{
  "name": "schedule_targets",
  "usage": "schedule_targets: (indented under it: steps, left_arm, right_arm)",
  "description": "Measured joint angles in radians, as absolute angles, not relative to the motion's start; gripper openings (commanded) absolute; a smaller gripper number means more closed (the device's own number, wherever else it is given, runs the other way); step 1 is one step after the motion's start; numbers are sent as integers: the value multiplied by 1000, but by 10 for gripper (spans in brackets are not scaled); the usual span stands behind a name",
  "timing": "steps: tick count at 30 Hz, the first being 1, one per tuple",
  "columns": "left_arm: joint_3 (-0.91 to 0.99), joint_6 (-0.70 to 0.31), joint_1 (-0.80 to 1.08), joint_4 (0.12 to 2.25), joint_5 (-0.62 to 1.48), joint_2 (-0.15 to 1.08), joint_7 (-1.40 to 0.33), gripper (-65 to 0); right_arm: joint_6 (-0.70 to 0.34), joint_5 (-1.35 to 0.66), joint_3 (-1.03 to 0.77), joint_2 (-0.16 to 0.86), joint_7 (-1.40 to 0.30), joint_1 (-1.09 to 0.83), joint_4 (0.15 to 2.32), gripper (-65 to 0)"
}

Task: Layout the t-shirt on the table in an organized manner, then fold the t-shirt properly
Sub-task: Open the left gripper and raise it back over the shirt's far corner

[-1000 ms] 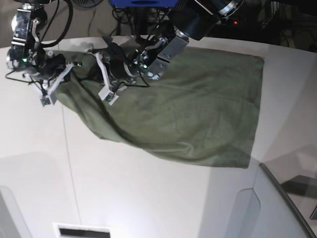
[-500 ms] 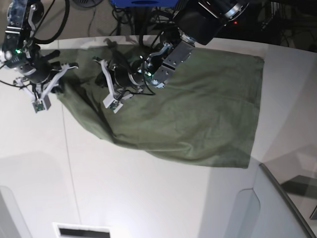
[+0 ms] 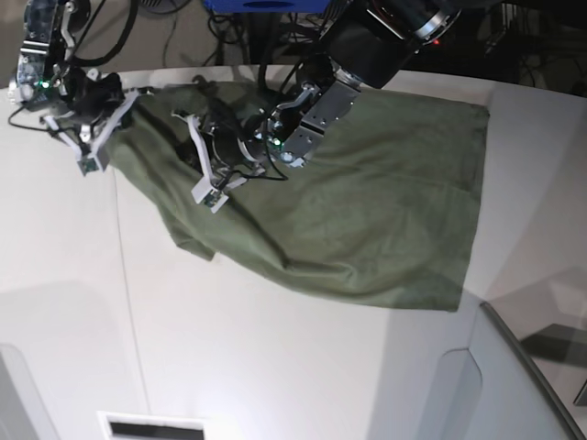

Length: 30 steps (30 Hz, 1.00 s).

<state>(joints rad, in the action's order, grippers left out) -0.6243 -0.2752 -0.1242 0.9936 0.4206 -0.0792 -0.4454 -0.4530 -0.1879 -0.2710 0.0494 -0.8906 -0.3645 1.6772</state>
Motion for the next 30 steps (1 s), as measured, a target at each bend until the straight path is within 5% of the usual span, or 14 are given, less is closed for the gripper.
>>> schedule_targets:
  steps: [9,15,17,23,30]
  left_arm:
    - [-368,-277,27,1384,417,74,-624,-650]
    - [-41,-270,169,1497,413,199,-661,-650]
    - [36,-268,212,1500,406,233,-666,-650]
    - [121,-281,279,1511,420,235,-663,-650]
    - [121,-280,297,1551,420,202,-660,-650]
  right_arm:
    - [-455,-195,-276,59,-887,-317,1564,-623]
    - [-452,-179,-275,59,-918,-355,1682,-285]
    - [-453,-181,-275,58,-948,-368,1773,-216]
    - [-458,-183,-271,54,-1015,-266,1868,-258]
    - [-460,-181,-268,51,-982,98,1407,-258]
